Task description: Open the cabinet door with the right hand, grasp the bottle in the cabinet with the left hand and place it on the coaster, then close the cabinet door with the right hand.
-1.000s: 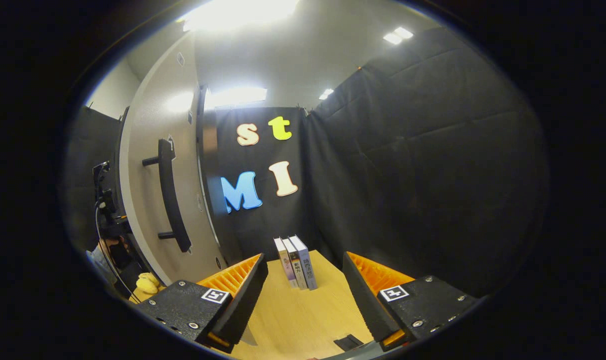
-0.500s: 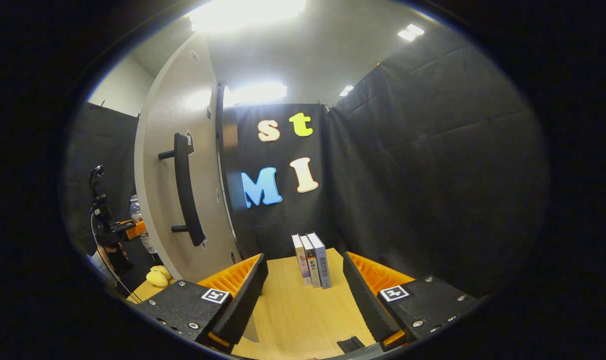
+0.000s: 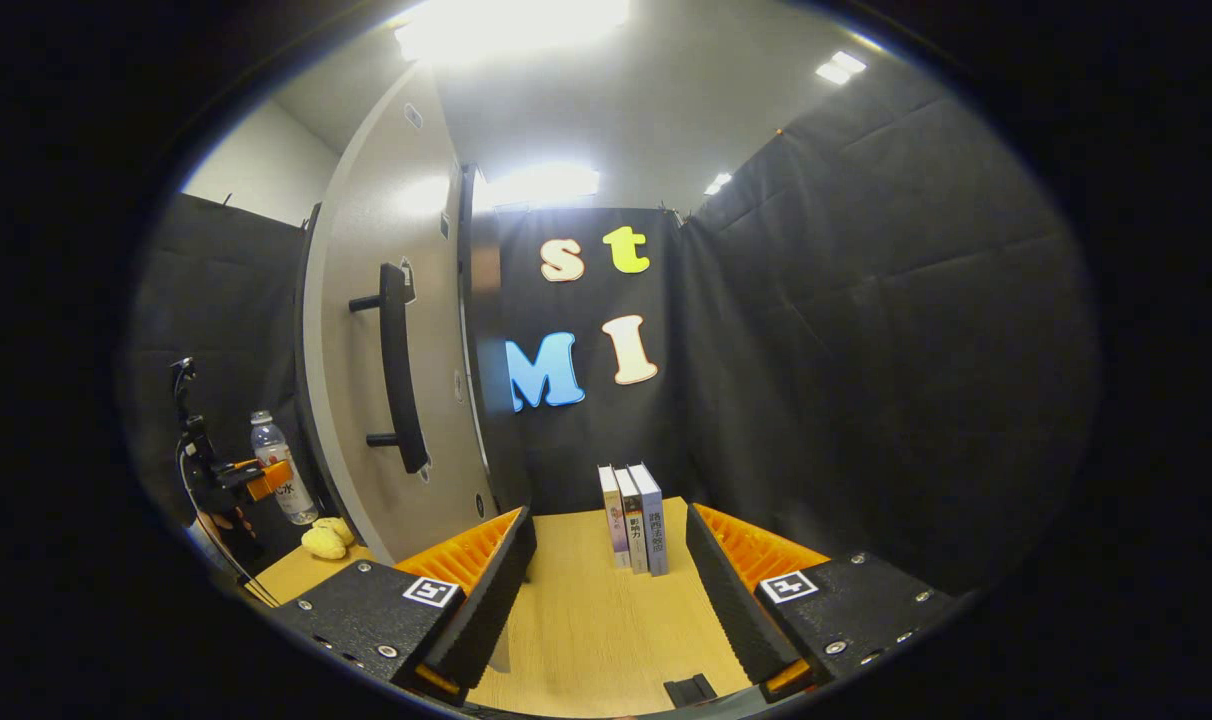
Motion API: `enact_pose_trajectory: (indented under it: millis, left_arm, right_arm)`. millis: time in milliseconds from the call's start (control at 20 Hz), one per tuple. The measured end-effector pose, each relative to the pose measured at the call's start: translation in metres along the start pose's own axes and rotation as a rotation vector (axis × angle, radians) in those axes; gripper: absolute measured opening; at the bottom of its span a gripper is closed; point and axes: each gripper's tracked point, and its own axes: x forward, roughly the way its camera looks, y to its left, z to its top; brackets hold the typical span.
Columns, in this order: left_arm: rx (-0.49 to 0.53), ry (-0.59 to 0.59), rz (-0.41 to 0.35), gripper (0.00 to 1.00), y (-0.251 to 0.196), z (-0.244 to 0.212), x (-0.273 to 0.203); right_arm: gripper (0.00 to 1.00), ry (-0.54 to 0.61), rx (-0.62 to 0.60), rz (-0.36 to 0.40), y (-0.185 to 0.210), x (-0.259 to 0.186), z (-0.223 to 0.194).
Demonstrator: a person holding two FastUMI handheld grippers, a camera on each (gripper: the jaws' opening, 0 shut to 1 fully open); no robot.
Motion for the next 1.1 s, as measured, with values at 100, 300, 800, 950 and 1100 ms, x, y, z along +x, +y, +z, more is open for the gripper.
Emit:
enact_pose_trajectory:
  millis: [100,300,800,950,1100]
  left_arm:
    - [0.002,0.005,0.004,0.76,0.005,-0.012,-0.014]
    - [-0.034,0.006,0.007,0.76,0.009,-0.034,-0.038]
    - [-0.078,0.061,0.06,0.76,0.02,-0.096,-0.07]
    - [-0.092,0.051,0.081,0.76,0.023,-0.113,-0.077]
    - [-0.078,0.076,0.104,0.76,0.025,-0.138,-0.085]
  right_arm:
    - [0.93,0.006,0.007,0.007,0.001,-0.003,-0.004]
    - [0.94,0.016,-0.001,0.021,0.005,-0.004,-0.013]
    - [0.94,0.066,-0.019,0.006,-0.009,-0.016,-0.038]
    - [0.94,0.086,-0.008,-0.022,-0.02,-0.016,-0.047]
    - [0.94,0.114,0.017,-0.029,-0.023,-0.01,-0.057]
